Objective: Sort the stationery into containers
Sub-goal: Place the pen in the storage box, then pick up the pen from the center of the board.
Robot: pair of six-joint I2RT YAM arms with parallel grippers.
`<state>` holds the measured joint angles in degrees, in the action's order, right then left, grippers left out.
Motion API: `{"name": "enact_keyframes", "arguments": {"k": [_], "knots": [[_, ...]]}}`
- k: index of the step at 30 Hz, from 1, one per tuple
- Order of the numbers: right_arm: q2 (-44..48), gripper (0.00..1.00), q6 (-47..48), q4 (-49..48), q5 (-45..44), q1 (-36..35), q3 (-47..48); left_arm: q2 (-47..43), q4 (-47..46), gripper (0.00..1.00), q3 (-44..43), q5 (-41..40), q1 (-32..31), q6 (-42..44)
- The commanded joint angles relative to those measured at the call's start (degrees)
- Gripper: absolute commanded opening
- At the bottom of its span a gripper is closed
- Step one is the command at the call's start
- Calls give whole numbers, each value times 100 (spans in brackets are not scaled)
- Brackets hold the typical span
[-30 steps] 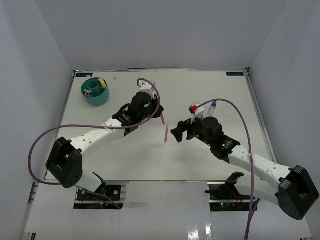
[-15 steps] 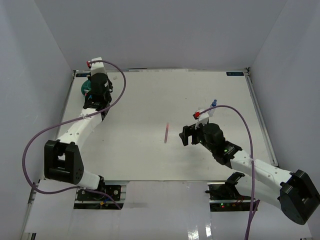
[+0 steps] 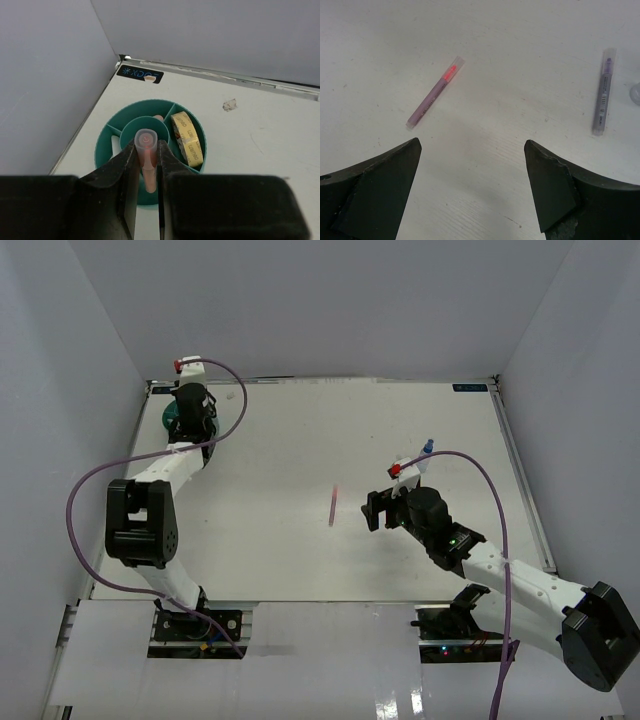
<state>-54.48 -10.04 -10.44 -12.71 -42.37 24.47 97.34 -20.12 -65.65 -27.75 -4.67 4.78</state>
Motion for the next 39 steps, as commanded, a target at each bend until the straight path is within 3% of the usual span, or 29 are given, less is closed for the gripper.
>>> {"name": "enact_keyframes", "arguments": {"k": [1,15,20,25,31,36,39], "knots": [[25,90,73,-152,-109,36,-47,-5,-510,19,-36,120,115,252],[51,90,117,-90,-171,36,-39,365,-678,27,245,349,168,252],[16,90,117,-81,-144,36,-30,391,-634,47,272,323,159,287],[60,90,117,6,-284,36,5,268,-476,58,246,340,168,165],[-255,90,-15,656,-1013,158,330,-346,419,73,-52,673,159,-257],[-852,92,-305,1385,-830,1010,892,-1259,1606,93,-343,1437,159,-995],[-1142,94,-375,1378,-497,1494,1068,-1769,2309,98,-501,1903,150,-1346]]}}
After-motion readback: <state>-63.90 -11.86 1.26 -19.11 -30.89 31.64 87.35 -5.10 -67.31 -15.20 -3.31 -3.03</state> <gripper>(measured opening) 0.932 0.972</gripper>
